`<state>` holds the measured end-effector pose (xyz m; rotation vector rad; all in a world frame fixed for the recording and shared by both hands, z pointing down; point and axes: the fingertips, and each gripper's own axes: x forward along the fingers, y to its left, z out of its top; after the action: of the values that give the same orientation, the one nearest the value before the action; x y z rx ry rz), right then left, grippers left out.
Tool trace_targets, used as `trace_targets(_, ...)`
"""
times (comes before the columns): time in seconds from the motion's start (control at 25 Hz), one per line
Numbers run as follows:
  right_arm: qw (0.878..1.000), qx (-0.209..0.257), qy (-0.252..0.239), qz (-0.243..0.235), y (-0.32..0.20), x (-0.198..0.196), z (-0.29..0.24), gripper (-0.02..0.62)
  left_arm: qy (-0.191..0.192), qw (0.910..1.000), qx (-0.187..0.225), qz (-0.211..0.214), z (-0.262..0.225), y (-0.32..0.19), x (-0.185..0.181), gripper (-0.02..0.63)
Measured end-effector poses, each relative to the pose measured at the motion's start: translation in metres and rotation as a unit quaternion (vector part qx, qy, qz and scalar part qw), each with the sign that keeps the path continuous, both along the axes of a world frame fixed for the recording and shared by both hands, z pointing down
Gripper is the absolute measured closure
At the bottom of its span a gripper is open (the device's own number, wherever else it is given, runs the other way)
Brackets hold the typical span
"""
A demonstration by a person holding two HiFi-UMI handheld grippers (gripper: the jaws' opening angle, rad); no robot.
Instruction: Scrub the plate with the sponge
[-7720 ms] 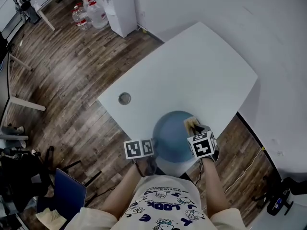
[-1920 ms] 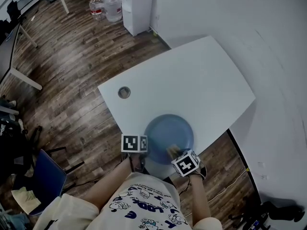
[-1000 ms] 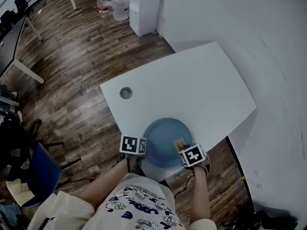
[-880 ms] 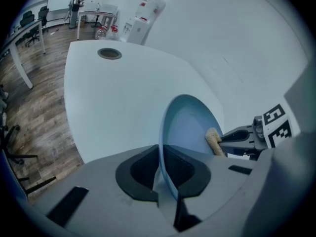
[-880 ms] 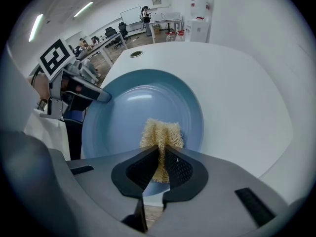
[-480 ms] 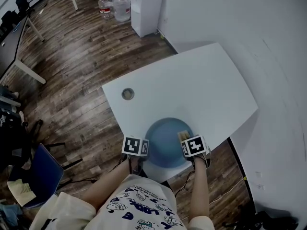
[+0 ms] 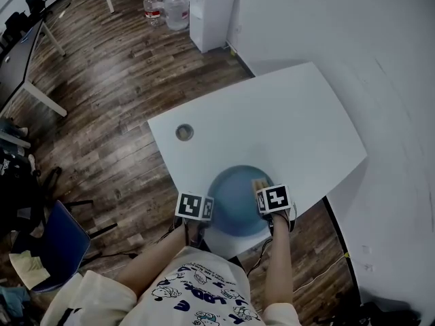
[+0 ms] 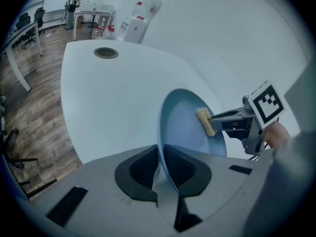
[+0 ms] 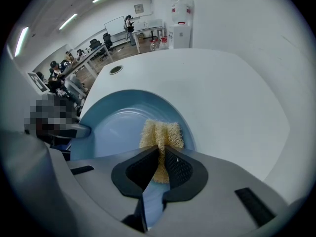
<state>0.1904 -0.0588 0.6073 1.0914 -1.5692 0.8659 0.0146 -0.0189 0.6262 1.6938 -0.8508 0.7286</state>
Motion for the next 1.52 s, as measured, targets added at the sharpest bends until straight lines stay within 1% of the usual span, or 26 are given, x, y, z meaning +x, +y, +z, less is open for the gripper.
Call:
trace_targets(0.12,1.0,0.006,-0.002,0.006,-0.004,-0.005,0.001,0.546,0.0,1.0,0.002,0.001,0.0,0.0,0.0,0.566)
trace_targets(0.36,1.0,0.012,-0.002,0.001,-0.014,-0.016,0.0,0.546,0.0,1.0,0.002,0.0,0.0,0.0,-0.001,0.565)
trace_targets(0.68,0.999,0.025,-0.007,-0.023,-0.026,-0.039,0.002,0.546,0.002,1.0,0.001,-0.004,0.001,-0.001,0.0,0.565)
trace_targets(1.0,0.998,0.037,-0.025,-0.039,-0.027,-0.066,0.002,0.546,0.001,1.0,0.005,-0.004,0.002,0.002,-0.001,0.565)
trace_targets(1.2,0.998,0.035,-0.04,-0.045,-0.03,-0.075,0.002,0.546,0.0,1.0,0.004,-0.006,0.0,-0.002,0.001,0.563)
trace_targets(1.32,0.997,0.038,-0.04,-0.06,-0.027,-0.086,0.002,0.546,-0.002,1.0,0.004,-0.006,0.001,0.0,-0.001,0.563)
trace_targets(1.52,0.993,0.044,-0.046,-0.101,-0.022,-0.105,0.003,0.546,-0.003,1.0,0.002,-0.006,0.0,0.0,0.0,0.563)
